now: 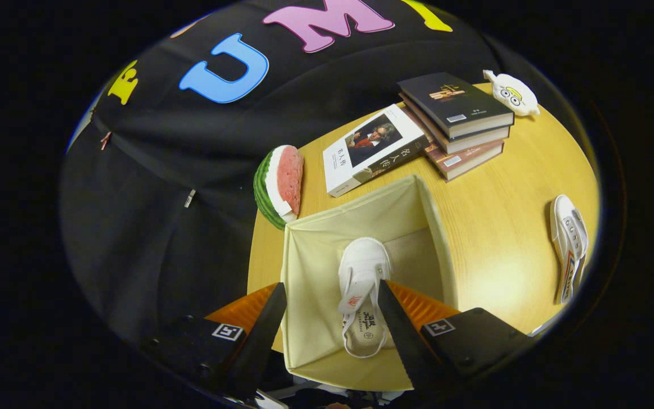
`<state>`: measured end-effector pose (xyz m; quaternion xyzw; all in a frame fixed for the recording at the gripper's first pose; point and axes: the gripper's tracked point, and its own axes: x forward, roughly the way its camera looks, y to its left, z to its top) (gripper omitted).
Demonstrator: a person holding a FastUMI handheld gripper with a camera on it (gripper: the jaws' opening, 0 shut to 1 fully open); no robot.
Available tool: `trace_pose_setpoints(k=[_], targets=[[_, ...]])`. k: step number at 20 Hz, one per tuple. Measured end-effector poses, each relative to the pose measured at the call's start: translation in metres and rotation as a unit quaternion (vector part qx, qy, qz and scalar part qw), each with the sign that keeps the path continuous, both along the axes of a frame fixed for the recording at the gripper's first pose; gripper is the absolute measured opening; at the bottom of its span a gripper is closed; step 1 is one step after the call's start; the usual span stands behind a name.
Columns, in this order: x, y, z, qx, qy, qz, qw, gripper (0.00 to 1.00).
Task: Open the storage box then place both shoes into the box .Put the left shoe in first, then the right shoe, with the right side of both shoes facing outward in a uniform manner.
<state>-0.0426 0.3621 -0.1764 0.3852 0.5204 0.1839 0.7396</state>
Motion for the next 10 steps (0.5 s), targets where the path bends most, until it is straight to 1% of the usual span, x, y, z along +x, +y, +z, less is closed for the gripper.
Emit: trace_pose_setpoints(k=[3, 6, 8, 10], targets=[[-0.007, -0.024, 0.016, 0.006, -0.022, 0.002, 1.000, 0.98], [-0.008, -0.060, 0.031, -0.008, -0.065, -0.003, 0.998, 0.98], [-0.009, -0.092, 0.031, -0.029, -0.096, -0.004, 0.995, 0.98], [-0.009, -0.127, 0.025, -0.068, -0.128, 0.002, 0.989, 0.98]])
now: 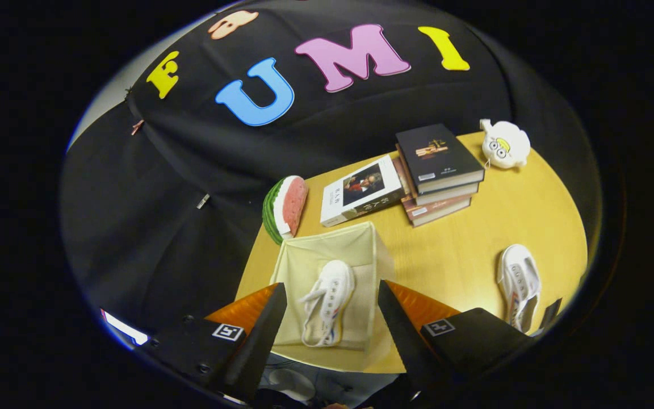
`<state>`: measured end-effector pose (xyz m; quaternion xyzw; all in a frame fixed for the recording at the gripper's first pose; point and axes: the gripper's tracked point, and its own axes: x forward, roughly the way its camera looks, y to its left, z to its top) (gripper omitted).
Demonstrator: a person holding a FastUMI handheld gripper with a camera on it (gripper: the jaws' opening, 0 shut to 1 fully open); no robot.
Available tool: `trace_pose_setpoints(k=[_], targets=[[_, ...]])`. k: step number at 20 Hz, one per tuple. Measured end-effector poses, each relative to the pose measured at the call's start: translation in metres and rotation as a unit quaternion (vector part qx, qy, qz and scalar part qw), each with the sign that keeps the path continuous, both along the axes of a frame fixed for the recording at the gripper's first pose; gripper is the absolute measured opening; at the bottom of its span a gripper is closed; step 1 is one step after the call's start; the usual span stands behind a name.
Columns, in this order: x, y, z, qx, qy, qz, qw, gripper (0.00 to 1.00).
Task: Open the storage box then place both shoes into the box .Put the left shoe in first, then the right shoe, with the right side of both shoes facing outward in a uniform manner.
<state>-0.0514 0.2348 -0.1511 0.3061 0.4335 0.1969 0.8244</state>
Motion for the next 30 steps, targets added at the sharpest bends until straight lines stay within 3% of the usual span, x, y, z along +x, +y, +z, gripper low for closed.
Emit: trace_pose_setpoints(k=[8, 14, 22, 28, 30], targets=[[-0.028, -0.130, -0.068, -0.130, -0.036, 0.031, 0.990, 0.99], [-0.075, -0.207, -0.170, -0.215, 0.035, 0.043, 0.975, 0.99], [-0.109, -0.225, -0.270, -0.230, 0.126, 0.051, 0.964, 0.98], [-0.064, -0.209, -0.300, -0.191, 0.122, 0.003, 0.974, 0.94], [-0.055, -0.194, -0.308, -0.157, 0.135, -0.009, 0.978, 0.86]])
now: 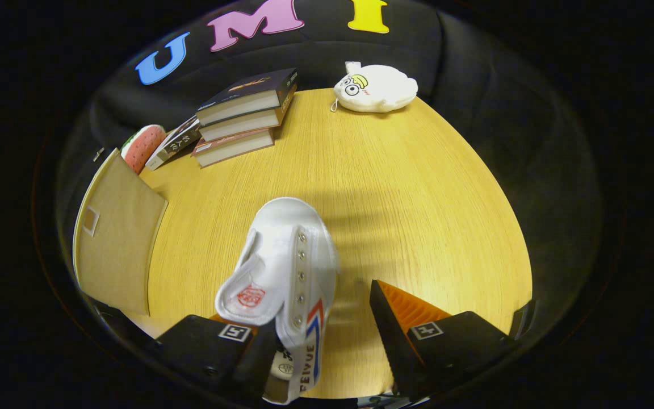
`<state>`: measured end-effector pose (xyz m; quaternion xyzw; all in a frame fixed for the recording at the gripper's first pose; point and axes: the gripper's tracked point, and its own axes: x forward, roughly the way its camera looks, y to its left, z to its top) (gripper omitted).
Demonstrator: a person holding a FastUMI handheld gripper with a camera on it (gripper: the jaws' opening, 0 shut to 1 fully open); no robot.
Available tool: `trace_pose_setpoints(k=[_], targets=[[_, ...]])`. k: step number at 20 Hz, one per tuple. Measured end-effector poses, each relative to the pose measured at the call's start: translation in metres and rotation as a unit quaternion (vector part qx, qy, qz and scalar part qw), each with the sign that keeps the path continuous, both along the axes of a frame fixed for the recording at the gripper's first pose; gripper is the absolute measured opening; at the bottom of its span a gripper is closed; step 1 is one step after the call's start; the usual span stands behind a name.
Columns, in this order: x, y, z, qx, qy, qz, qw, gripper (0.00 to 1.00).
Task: Open the storage box then place both shoes into the box .Put the left shoe in first, then the right shoe, with the right side of both shoes facing outward in a uniform manner.
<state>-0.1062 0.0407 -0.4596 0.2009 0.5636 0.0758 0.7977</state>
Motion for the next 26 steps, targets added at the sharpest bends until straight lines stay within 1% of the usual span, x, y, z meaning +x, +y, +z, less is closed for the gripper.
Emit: trace_pose_setpoints(k=[1, 2, 3, 4, 5, 7, 8, 10, 12, 15, 18, 20, 24, 26], targets=[[-0.002, 0.005, -0.009, 0.005, 0.014, -0.014, 1.000, 0.67], [0.000, 0.004, -0.008, 0.002, 0.021, -0.018, 1.000, 0.47], [-0.003, -0.003, -0.001, -0.006, 0.023, -0.021, 0.999, 0.42], [-0.004, -0.006, 0.000, -0.006, 0.033, -0.035, 0.999, 0.33], [-0.008, -0.004, 0.000, 0.007, 0.050, -0.044, 0.998, 0.14], [-0.013, -0.002, 0.016, 0.039, 0.069, -0.064, 0.995, 0.12], [-0.009, 0.001, 0.026, 0.052, 0.063, -0.073, 0.994, 0.08], [-0.002, 0.001, 0.054, 0.066, 0.044, -0.083, 0.993, 0.08], [0.005, 0.001, 0.087, 0.074, 0.028, -0.089, 0.993, 0.08], [0.022, 0.017, 0.138, 0.093, 0.010, -0.088, 0.992, 0.08], [0.040, 0.045, 0.187, 0.112, -0.011, -0.075, 0.991, 0.08], [0.052, 0.068, 0.217, 0.122, -0.026, -0.058, 0.990, 0.08], [0.064, 0.117, 0.259, 0.137, -0.040, -0.029, 0.989, 0.08], [0.067, 0.145, 0.272, 0.139, -0.039, -0.019, 0.989, 0.08]])
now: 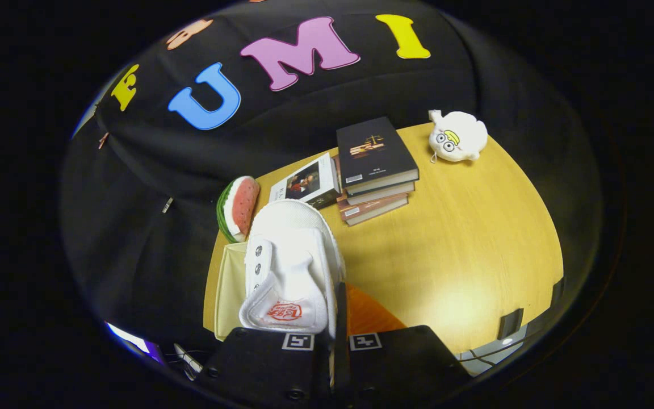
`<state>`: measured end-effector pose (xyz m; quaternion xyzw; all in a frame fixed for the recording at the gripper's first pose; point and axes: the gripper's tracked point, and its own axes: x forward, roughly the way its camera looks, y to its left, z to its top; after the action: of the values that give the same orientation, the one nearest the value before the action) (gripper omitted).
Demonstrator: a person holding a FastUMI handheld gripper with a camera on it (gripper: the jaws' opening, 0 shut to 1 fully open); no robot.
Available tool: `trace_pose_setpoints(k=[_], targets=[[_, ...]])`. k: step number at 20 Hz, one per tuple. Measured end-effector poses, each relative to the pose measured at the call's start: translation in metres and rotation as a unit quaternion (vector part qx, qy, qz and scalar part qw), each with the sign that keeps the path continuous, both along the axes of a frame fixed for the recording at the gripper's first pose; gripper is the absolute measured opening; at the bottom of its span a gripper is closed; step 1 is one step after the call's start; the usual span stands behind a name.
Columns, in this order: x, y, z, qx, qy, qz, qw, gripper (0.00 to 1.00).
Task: Open the storage box then place both shoes into the box .Put the left shoe in first, then the right shoe, with the right side of both shoes facing outward in a uniform manner.
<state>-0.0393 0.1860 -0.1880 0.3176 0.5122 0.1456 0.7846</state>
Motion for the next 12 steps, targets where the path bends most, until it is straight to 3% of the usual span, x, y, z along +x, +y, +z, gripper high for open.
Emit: trace_pose_setpoints(k=[6, 12], targets=[[0.002, 0.073, 0.006, -0.002, 0.021, 0.025, 0.999, 0.08], [0.002, 0.110, -0.009, -0.023, 0.047, 0.040, 0.998, 0.10]])
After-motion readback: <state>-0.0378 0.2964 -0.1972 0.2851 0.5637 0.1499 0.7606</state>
